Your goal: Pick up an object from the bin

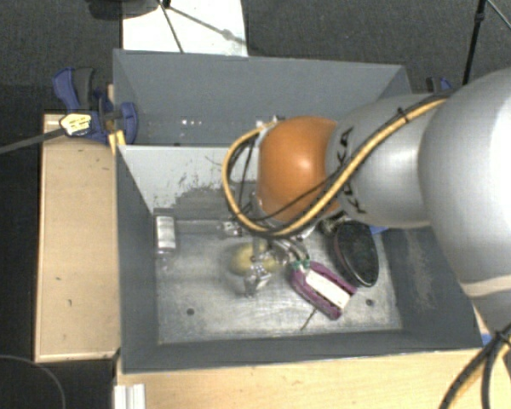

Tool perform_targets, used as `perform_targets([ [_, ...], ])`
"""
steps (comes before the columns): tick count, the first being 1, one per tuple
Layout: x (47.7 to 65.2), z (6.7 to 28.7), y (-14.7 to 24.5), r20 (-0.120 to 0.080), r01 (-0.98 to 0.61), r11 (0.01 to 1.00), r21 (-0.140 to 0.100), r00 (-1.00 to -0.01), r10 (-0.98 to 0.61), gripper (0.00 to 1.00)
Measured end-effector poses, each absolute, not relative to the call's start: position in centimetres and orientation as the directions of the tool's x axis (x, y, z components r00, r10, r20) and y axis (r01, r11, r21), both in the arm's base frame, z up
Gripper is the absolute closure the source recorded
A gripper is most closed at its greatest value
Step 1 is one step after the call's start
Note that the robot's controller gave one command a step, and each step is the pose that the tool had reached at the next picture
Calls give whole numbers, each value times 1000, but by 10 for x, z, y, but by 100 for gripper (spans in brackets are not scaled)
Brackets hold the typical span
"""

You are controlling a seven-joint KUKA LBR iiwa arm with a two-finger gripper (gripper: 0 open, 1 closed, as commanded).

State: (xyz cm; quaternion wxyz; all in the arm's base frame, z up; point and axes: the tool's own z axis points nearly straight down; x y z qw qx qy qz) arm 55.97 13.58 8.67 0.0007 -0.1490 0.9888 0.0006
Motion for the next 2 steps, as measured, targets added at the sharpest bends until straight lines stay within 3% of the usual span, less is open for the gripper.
perform_targets([
  [1,546,71,93,-3,-389,921,0,-921,-389,0],
  [2,546,72,94,-4,-388,922,0,-922,-388,100],
])
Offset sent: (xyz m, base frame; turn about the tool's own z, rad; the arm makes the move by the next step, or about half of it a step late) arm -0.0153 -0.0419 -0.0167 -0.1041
